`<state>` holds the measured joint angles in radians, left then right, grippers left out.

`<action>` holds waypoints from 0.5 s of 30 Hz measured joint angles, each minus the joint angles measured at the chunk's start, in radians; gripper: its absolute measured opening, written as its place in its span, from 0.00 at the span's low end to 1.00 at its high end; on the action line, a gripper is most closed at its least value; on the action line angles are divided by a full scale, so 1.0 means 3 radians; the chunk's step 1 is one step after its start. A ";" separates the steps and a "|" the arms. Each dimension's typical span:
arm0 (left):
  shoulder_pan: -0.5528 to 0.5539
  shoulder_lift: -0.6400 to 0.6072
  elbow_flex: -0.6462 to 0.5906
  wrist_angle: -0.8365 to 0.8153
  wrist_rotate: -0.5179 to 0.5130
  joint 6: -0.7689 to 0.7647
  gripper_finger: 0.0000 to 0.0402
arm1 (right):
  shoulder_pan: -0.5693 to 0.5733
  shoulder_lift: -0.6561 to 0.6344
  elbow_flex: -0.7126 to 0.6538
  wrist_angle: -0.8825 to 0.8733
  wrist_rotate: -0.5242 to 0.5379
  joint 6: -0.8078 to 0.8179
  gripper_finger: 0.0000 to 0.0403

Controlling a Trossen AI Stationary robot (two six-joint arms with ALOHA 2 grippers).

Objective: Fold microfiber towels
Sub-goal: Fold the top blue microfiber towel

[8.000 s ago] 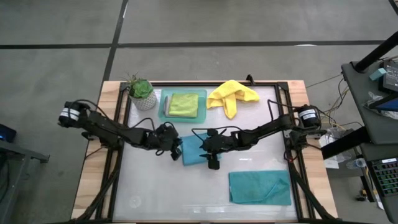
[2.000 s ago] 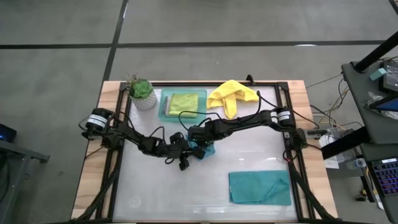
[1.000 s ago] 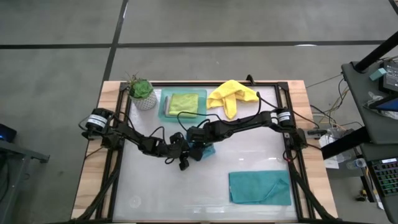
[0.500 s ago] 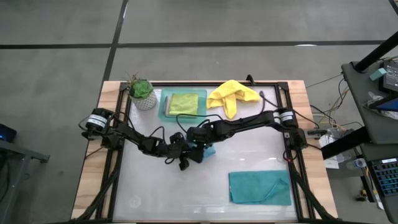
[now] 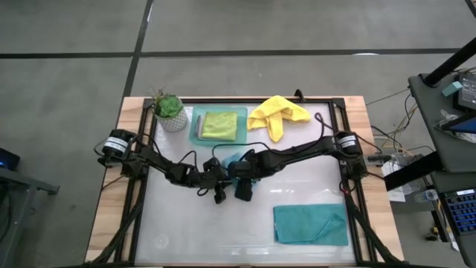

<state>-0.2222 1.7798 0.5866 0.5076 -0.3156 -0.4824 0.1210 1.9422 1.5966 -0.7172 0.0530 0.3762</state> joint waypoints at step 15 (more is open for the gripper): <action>0.0000 0.0000 -0.0003 0.0003 0.0017 0.0000 0.19 | 0.0018 0.0163 -0.0002 0.0264 0.0092 0.0079 0.03</action>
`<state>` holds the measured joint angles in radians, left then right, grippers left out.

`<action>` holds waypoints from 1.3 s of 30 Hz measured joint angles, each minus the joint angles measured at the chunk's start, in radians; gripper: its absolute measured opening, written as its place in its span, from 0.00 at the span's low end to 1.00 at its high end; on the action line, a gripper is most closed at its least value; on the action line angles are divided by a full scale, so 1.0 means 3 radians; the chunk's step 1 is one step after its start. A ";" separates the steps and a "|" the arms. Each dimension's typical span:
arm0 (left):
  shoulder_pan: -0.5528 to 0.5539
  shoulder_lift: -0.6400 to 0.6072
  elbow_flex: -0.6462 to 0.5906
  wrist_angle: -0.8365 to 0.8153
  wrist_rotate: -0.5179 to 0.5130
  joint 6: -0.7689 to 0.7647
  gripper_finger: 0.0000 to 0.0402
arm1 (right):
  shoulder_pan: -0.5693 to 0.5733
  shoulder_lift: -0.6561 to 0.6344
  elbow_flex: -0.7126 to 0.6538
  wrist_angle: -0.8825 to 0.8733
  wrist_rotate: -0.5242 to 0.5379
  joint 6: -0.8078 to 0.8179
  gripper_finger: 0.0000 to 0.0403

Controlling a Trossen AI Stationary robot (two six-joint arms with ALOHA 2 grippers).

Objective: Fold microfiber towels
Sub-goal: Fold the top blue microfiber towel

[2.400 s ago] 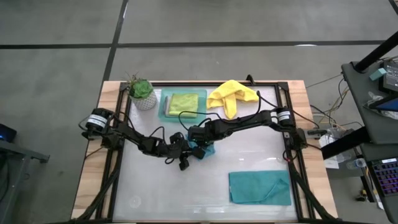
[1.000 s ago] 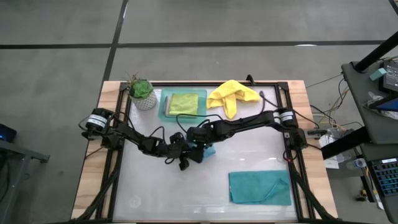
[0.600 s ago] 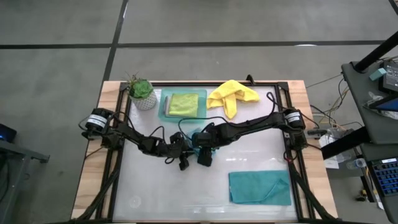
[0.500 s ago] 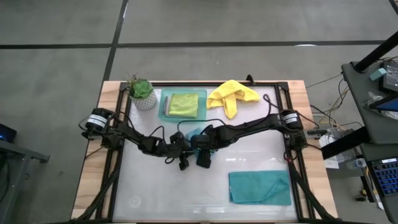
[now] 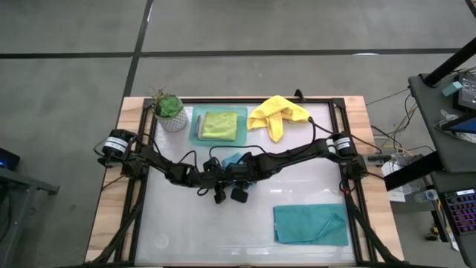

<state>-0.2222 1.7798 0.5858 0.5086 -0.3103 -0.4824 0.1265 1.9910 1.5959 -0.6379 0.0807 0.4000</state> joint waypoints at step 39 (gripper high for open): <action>0.0004 -0.1224 -0.0013 -0.1091 -0.0312 0.0411 0.19 | 0.0000 -0.0101 -0.0006 0.0253 -0.0211 -0.0470 0.42</action>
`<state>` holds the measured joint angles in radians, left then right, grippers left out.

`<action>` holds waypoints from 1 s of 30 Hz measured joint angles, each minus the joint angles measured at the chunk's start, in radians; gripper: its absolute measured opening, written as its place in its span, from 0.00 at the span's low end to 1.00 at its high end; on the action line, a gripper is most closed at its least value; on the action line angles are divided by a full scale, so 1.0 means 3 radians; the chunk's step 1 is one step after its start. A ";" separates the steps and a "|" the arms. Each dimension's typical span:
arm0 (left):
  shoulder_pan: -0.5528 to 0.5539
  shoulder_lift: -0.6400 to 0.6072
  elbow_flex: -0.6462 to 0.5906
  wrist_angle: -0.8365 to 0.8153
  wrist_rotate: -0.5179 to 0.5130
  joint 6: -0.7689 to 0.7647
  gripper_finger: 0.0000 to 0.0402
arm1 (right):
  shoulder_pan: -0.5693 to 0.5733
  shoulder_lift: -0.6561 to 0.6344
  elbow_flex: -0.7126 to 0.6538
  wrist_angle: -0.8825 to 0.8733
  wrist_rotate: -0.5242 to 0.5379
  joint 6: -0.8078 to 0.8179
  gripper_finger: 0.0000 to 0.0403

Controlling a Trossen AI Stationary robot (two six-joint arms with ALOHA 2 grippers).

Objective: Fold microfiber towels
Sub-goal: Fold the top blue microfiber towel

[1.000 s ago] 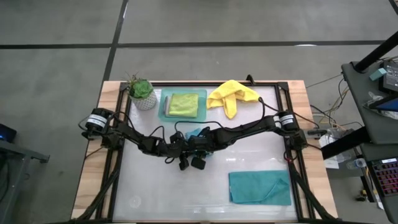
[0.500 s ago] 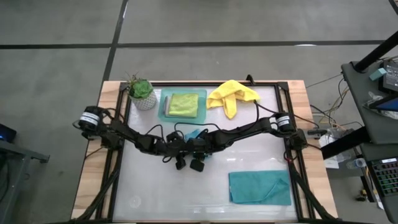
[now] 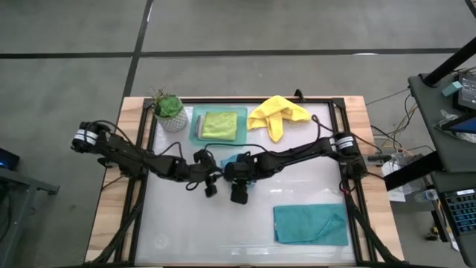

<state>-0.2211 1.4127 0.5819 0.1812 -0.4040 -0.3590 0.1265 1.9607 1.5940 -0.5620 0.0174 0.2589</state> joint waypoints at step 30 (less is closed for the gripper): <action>0.0205 0.0491 0.0014 0.0503 -0.0069 0.0172 0.19 | -0.0060 -0.0508 -0.1908 0.2978 -0.0653 -0.0860 0.02</action>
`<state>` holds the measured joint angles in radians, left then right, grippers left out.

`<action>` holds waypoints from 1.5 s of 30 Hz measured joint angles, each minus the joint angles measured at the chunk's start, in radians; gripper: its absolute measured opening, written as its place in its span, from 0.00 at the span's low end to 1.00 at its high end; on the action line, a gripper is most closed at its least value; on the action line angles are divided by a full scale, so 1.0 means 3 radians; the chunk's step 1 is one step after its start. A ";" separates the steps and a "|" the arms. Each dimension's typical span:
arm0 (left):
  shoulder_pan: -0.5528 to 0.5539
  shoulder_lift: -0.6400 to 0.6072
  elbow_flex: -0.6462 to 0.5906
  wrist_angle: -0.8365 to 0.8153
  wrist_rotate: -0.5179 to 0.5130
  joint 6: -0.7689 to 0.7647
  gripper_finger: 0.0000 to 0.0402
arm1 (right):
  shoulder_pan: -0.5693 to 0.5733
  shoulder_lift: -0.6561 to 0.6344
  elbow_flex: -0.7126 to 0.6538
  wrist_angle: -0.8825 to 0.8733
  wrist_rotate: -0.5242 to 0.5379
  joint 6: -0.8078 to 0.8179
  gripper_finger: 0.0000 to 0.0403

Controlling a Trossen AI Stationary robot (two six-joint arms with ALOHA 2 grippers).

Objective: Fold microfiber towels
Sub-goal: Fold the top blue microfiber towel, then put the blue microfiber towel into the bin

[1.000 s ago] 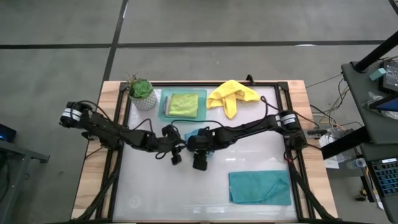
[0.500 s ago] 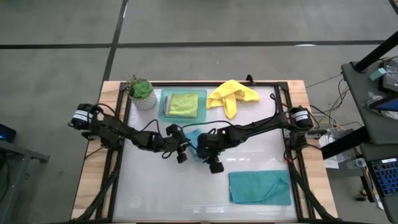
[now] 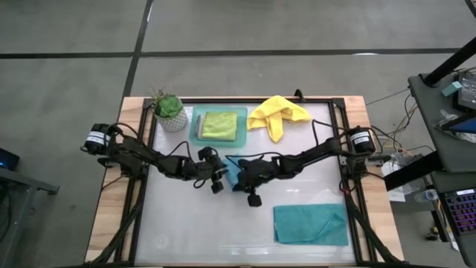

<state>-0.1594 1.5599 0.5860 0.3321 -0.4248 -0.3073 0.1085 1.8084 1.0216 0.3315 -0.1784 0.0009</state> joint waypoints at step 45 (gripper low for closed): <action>-0.0270 -0.0515 -0.0004 -0.0284 0.0164 -0.0529 0.19 | -0.0263 -0.0684 -0.0082 -0.1142 -0.0188 0.1283 0.33</action>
<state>-0.2404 1.4053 0.5848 0.2468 -0.3756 -0.4659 0.0297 1.6033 0.9970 -0.0110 -0.2349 0.3859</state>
